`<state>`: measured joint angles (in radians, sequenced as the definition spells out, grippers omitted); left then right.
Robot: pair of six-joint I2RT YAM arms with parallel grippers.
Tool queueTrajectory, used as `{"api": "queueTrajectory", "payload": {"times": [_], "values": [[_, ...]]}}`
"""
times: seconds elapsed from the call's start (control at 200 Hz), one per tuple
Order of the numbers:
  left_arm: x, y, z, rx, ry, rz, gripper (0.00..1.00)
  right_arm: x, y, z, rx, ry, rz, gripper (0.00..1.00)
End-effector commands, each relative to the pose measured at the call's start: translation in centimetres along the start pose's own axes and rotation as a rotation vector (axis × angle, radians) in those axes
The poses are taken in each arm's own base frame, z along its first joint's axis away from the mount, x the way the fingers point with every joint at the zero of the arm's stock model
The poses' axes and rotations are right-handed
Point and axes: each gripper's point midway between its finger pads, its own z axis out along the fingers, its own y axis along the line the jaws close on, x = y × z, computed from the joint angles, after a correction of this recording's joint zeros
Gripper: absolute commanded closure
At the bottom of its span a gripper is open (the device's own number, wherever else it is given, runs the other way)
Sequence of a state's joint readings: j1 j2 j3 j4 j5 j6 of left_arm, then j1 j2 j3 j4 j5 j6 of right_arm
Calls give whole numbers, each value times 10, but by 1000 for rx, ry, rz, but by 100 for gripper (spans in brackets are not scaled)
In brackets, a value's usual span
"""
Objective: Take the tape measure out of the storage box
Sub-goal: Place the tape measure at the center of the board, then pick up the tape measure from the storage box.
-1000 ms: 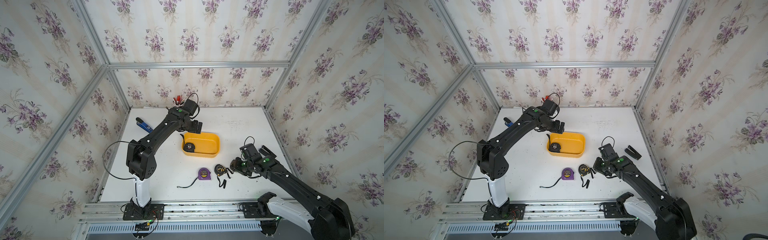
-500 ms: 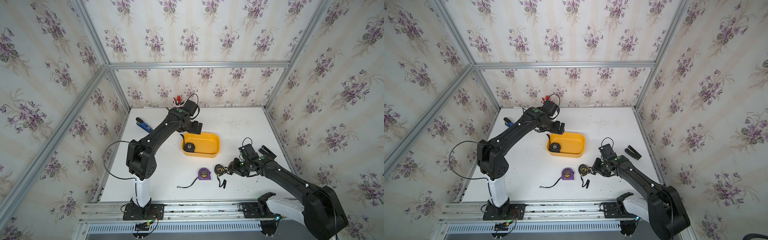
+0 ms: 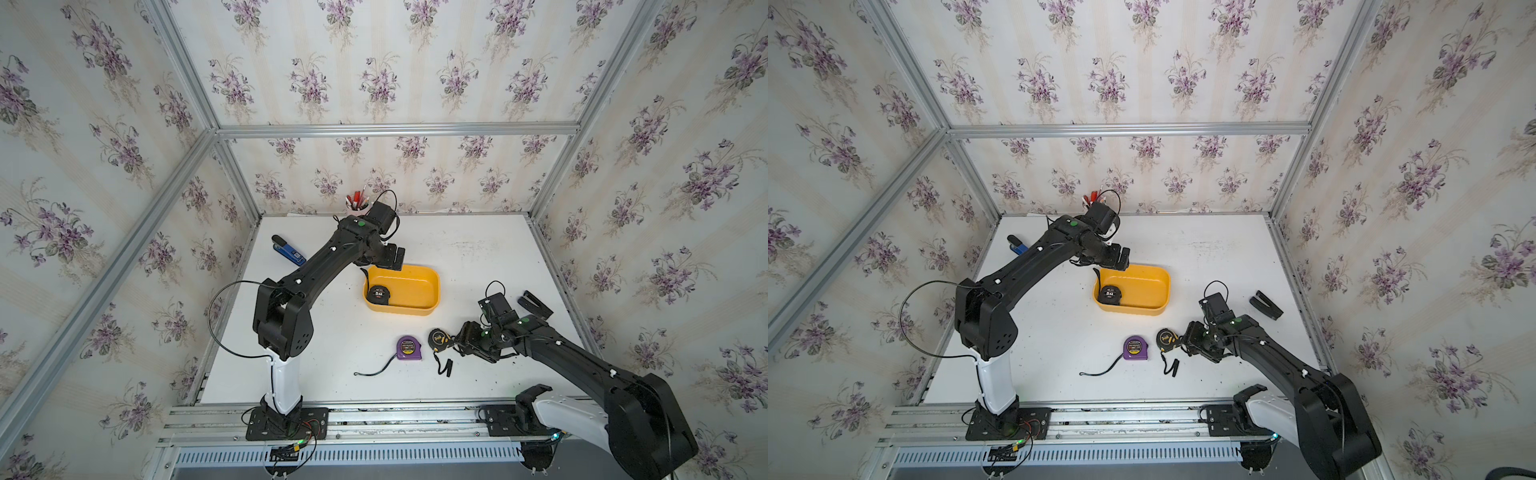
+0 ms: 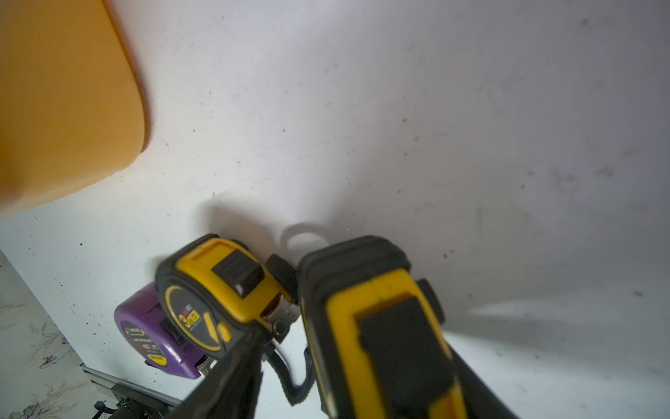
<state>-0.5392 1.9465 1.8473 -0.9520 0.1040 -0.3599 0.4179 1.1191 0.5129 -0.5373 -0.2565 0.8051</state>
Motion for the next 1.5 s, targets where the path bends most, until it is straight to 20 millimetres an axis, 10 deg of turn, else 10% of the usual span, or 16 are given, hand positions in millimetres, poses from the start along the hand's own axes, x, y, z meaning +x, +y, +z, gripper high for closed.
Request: {"api": "queueTrajectory", "payload": {"times": [0.0, 0.629, 1.009, 1.499], "values": [[-3, -4, 1, 19, -11, 6, 0, -1, -7, -3, 35, -19, 15, 23], [47, 10, 26, -93, 204, 153, 0, -25, -34, -49, 232, -207, 33, 15], [60, 20, 49, -141, 255, 170, 0, -67, 8, -68, 159, -337, -36, 15], [65, 6, 81, -146, 247, 195, 0, -65, 14, -57, 95, -324, -29, 15]]}}
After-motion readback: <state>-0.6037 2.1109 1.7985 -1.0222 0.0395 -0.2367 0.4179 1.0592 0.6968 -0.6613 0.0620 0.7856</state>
